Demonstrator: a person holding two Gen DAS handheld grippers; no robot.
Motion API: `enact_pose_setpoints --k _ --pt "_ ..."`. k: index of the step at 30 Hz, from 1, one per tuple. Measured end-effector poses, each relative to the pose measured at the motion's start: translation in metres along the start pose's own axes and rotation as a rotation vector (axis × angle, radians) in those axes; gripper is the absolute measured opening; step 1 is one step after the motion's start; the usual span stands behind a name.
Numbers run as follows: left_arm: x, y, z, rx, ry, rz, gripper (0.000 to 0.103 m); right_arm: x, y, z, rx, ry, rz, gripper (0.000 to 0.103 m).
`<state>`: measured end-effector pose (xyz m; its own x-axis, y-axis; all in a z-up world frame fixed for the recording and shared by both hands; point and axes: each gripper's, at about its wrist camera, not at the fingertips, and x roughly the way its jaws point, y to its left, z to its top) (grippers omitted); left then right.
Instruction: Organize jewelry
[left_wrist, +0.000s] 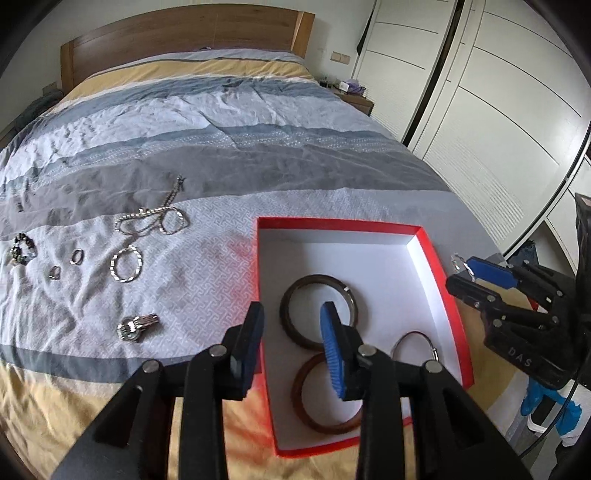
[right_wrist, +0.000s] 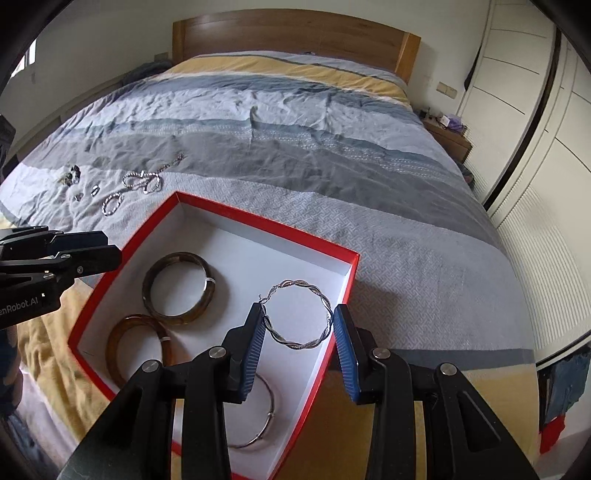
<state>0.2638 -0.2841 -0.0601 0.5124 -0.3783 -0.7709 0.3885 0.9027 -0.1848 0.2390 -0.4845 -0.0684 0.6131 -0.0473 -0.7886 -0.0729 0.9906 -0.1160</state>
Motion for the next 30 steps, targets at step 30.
enact_pose_setpoints --k 30 --pt "-0.315 0.185 -0.147 -0.21 -0.201 0.315 0.036 -0.251 0.157 -0.048 0.093 -0.236 0.106 0.036"
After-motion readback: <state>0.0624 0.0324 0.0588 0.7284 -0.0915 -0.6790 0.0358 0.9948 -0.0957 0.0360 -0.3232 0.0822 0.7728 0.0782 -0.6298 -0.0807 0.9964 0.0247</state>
